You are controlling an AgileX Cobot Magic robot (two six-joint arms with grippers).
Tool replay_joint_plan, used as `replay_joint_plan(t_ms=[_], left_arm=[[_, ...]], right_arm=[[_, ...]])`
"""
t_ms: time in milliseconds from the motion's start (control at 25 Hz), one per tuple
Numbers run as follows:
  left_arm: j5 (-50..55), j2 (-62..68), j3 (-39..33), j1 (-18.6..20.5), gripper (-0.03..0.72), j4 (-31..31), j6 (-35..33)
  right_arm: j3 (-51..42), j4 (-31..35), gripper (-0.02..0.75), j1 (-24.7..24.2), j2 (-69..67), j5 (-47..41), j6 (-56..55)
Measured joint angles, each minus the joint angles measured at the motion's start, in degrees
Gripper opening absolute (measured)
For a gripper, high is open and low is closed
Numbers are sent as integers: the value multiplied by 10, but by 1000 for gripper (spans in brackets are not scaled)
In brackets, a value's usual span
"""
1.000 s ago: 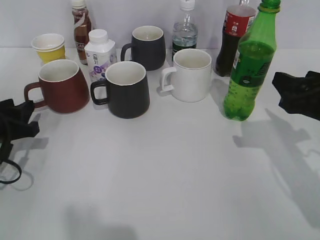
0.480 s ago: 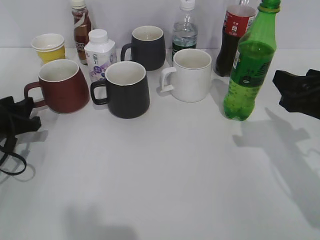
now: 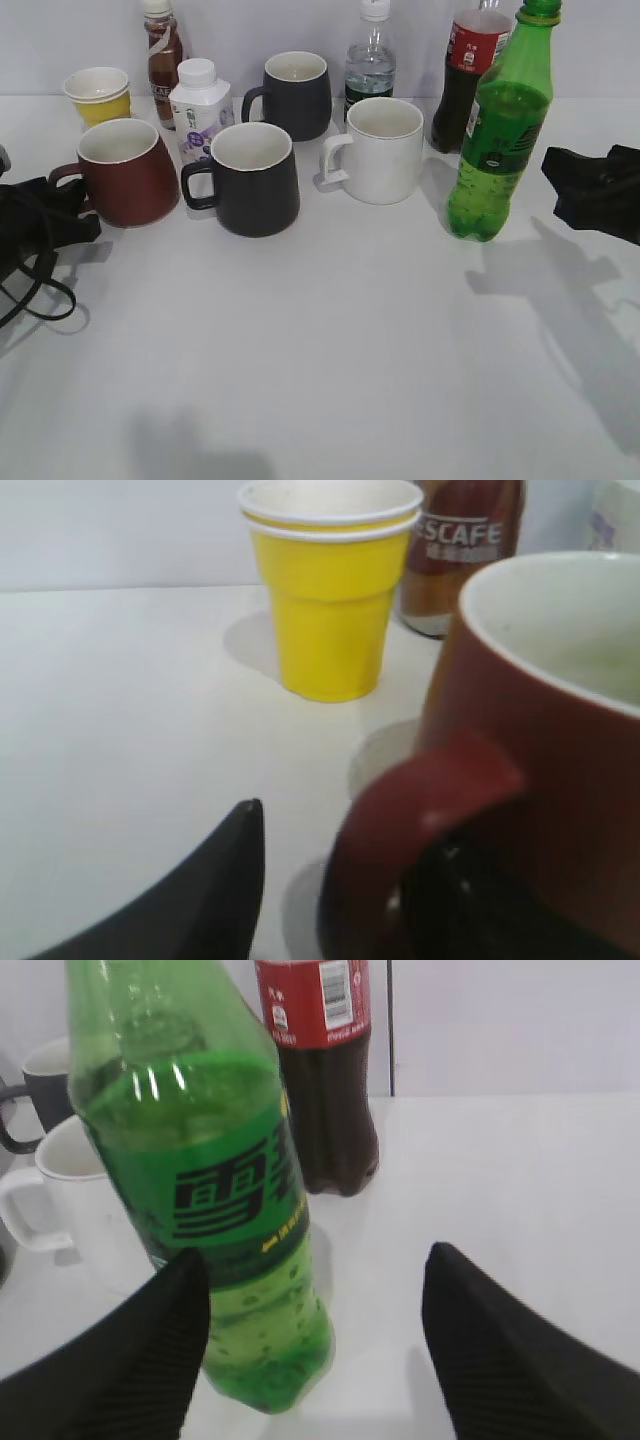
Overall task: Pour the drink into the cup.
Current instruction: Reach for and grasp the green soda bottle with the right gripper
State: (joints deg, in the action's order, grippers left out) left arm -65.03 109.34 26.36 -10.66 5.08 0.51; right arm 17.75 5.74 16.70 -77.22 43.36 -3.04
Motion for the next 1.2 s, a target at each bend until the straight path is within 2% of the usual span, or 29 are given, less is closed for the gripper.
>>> replay_joint_plan(t_ms=[440,560,680,1040,1200], left_arm=[[-1,60,78,16,292,-4,0],[-7,70,89,17,215,-10,0],[-13,74,92,17,92,-14,0],[-39,69,68,17,89,-12,-2],[-31,23,7,17,88,-5,-5]], right_arm=[[0,0,501,0,-8,3,0],[0,0,501,0,-8,3,0],[0,-6,501,0,-8,3,0],[0,-57,503,0,-8,5,0],[0,-74,581,0,-15,11,0]])
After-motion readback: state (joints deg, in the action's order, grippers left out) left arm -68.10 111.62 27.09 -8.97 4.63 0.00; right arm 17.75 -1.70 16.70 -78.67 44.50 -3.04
